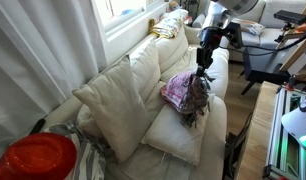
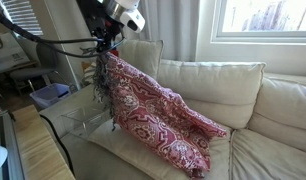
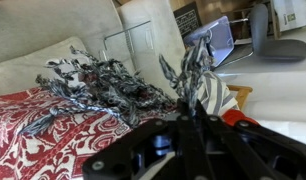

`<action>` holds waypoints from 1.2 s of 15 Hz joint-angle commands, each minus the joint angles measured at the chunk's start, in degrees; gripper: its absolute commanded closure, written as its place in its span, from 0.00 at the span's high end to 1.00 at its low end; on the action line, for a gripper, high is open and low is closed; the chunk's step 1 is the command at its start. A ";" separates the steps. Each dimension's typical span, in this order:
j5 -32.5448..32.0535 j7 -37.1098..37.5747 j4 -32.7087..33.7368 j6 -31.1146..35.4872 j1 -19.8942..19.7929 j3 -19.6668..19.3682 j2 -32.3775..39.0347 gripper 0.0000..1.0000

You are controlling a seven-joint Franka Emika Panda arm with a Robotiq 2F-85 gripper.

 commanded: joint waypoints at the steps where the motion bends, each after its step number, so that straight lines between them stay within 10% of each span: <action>1: -0.99 2.77 -2.51 5.33 1.08 0.80 -1.36 0.34; 10: -12.96 9.16 -4.02 12.58 1.50 1.23 -5.01 0.99; 18: -33.90 22.28 0.70 5.77 0.16 -0.34 -16.33 1.00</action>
